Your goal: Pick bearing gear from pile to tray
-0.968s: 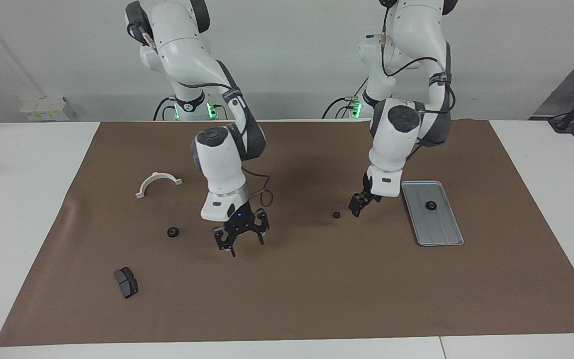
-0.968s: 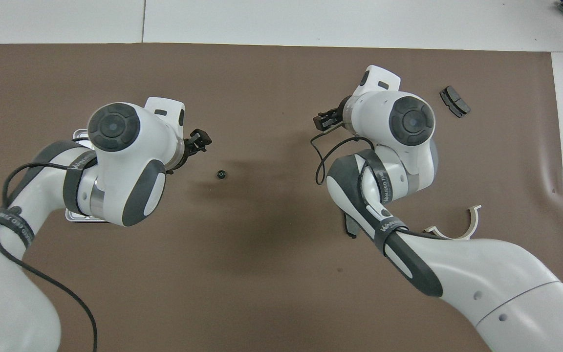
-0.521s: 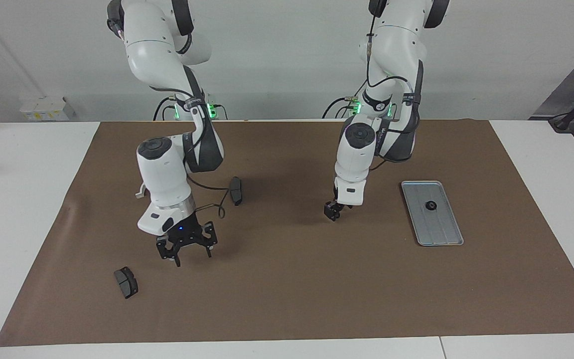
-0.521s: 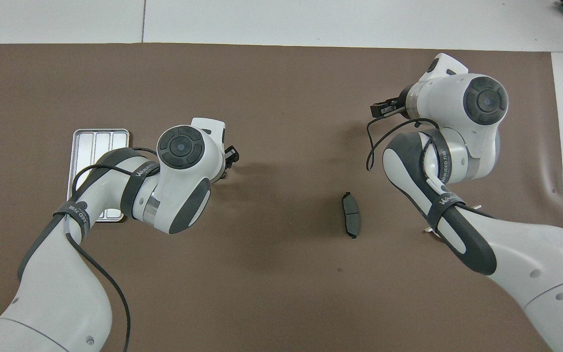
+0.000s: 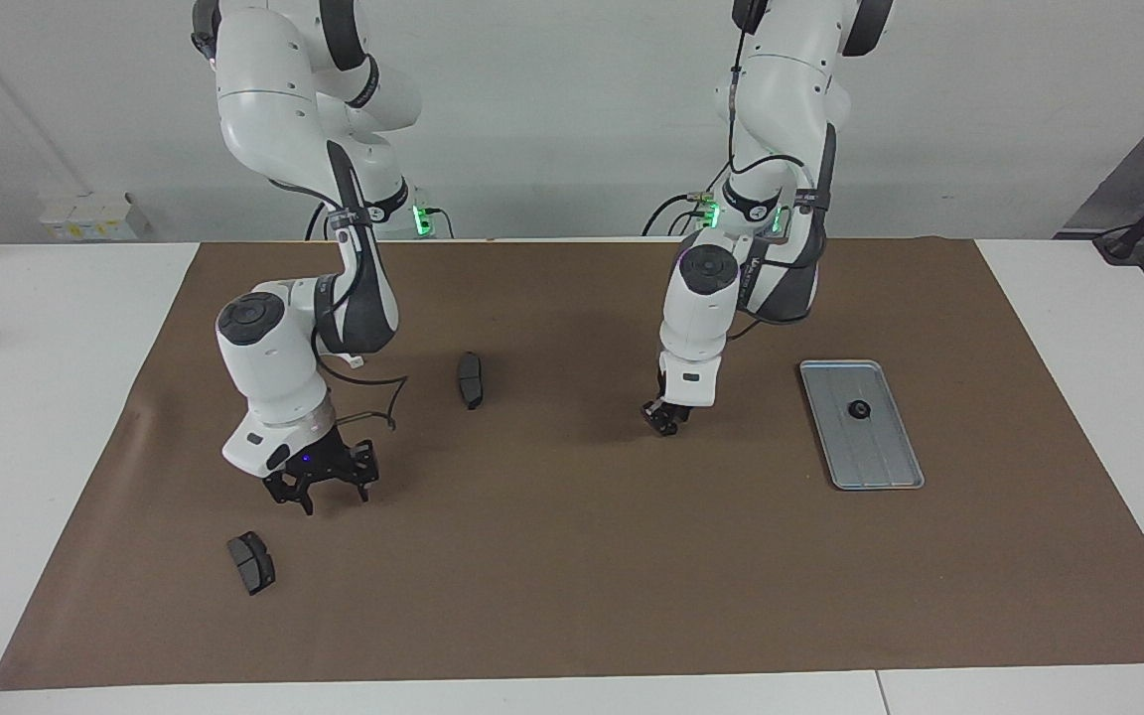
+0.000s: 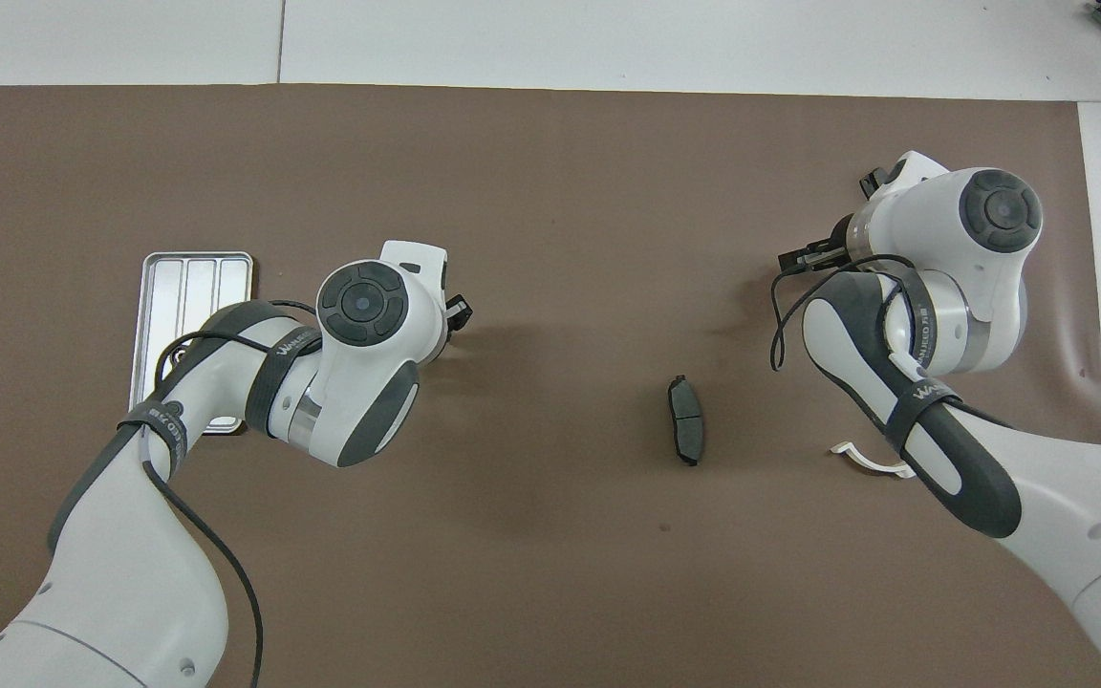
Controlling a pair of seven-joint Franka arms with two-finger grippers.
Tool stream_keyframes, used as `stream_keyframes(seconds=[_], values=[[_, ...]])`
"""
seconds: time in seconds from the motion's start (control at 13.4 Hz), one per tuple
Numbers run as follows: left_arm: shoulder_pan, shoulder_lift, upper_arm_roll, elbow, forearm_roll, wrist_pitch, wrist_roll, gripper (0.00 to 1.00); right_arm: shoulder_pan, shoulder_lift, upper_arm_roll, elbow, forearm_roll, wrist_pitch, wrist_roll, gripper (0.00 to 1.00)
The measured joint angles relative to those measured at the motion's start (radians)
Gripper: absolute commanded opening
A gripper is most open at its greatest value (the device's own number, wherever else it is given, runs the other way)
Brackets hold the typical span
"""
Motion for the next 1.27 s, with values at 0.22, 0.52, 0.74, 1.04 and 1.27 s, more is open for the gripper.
stream_keyframes(seconds=[0.22, 0.52, 0.74, 1.04, 1.27], values=[[0.0, 0.0, -0.001, -0.004, 0.0, 0.011, 0.0, 0.35, -0.001, -0.023, 0.0, -0.012, 0.0, -0.067, 0.001, 0.67], [-0.002, 0.0, -0.002, -0.019, 0.0, 0.034, 0.0, 0.31, -0.009, -0.03, -0.003, -0.041, 0.0, -0.071, 0.001, 0.62], [-0.002, 0.001, -0.002, -0.02, 0.0, 0.037, 0.0, 0.0, -0.009, -0.03, -0.003, -0.057, 0.0, -0.072, 0.001, 0.59], [-0.002, 0.0, -0.001, -0.018, 0.007, 0.033, 0.0, 0.0, -0.009, -0.032, -0.003, -0.068, 0.0, -0.085, 0.001, 0.56], [0.009, -0.023, 0.018, 0.013, 0.013, -0.027, 0.023, 0.0, -0.009, -0.037, -0.003, -0.077, 0.0, -0.099, 0.001, 0.52]])
